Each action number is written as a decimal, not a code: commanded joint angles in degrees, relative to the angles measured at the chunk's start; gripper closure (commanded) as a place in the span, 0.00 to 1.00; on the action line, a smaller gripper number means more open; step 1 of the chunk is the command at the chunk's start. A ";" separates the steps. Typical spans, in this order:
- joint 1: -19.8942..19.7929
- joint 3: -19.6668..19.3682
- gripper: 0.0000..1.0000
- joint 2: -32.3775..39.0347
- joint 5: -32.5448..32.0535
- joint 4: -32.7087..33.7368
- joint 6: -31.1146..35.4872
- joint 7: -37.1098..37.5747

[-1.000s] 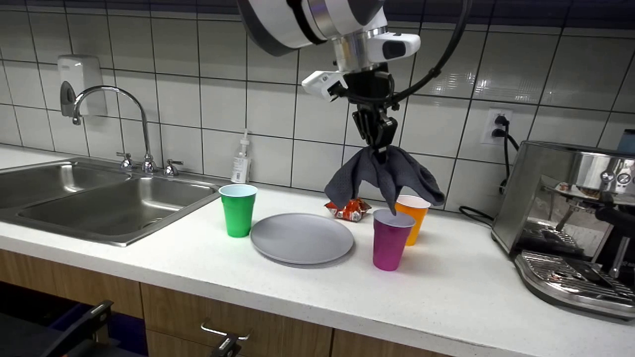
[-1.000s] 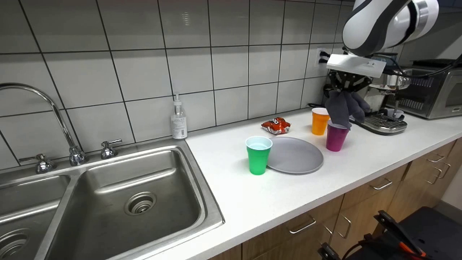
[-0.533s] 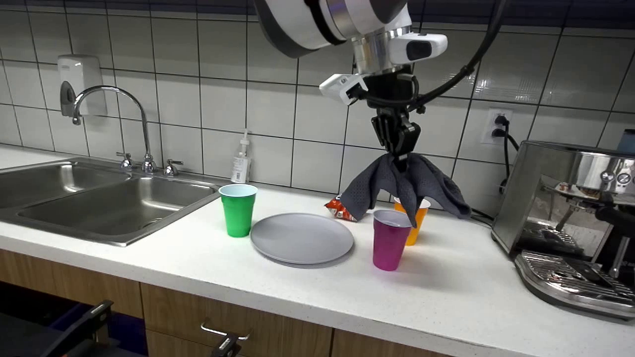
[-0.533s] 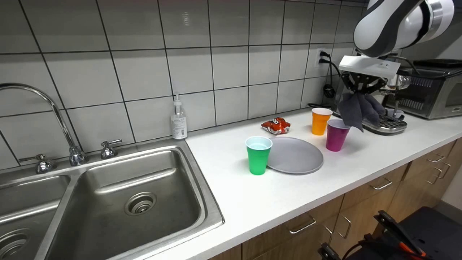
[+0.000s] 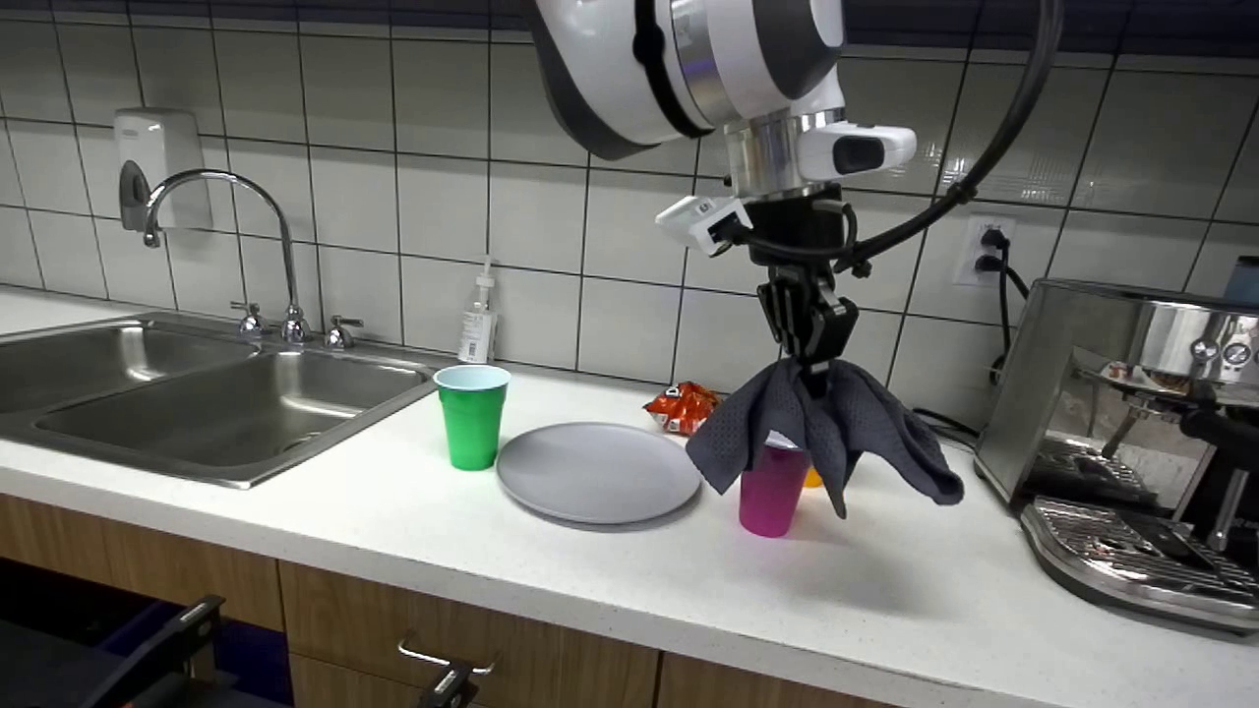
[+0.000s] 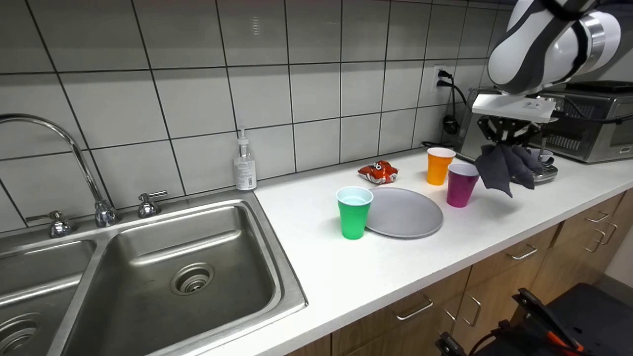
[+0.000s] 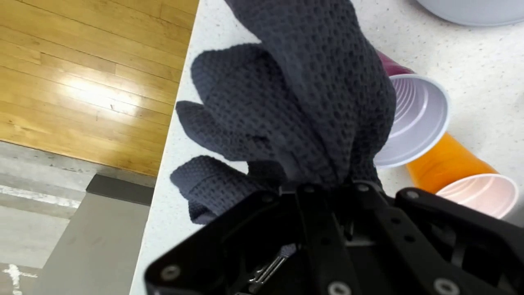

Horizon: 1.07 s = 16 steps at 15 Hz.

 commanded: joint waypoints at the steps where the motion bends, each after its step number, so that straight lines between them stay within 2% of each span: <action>1: 0.22 -0.82 0.97 3.37 1.42 2.87 -2.31 -1.69; 16: 0.50 -2.94 0.97 10.99 14.01 3.73 1.64 -10.53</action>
